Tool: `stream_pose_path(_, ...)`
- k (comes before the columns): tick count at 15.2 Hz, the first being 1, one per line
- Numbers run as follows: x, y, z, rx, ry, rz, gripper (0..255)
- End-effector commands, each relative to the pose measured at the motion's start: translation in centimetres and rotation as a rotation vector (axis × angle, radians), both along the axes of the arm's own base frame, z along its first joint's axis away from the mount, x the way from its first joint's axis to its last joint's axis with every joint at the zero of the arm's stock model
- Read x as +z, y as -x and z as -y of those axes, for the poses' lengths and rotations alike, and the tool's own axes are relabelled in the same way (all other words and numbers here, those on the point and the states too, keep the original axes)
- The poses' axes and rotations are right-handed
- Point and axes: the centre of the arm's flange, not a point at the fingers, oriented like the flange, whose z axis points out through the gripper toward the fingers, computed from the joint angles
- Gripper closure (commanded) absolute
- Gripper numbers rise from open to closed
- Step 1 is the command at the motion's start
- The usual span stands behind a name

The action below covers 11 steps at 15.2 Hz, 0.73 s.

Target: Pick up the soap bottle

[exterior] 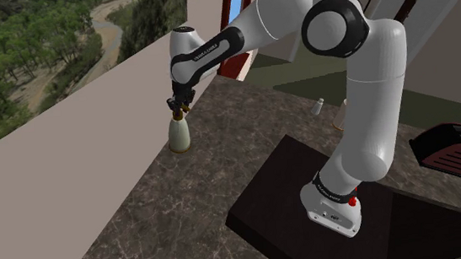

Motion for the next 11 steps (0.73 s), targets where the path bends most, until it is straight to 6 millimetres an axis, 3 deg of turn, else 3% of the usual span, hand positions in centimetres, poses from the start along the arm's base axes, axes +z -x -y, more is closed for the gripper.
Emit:
stream_pose_path(1, -0.1, 0.0, 0.0, 0.0, 0.0, -0.002, 255)
stream_pose_path(7, -0.1, 0.0, 0.0, 0.0, 0.0, -0.001, 255)
stream_pose_path(11, 2.0, 0.0, 0.0, 0.0, 0.0, -0.001, 255)
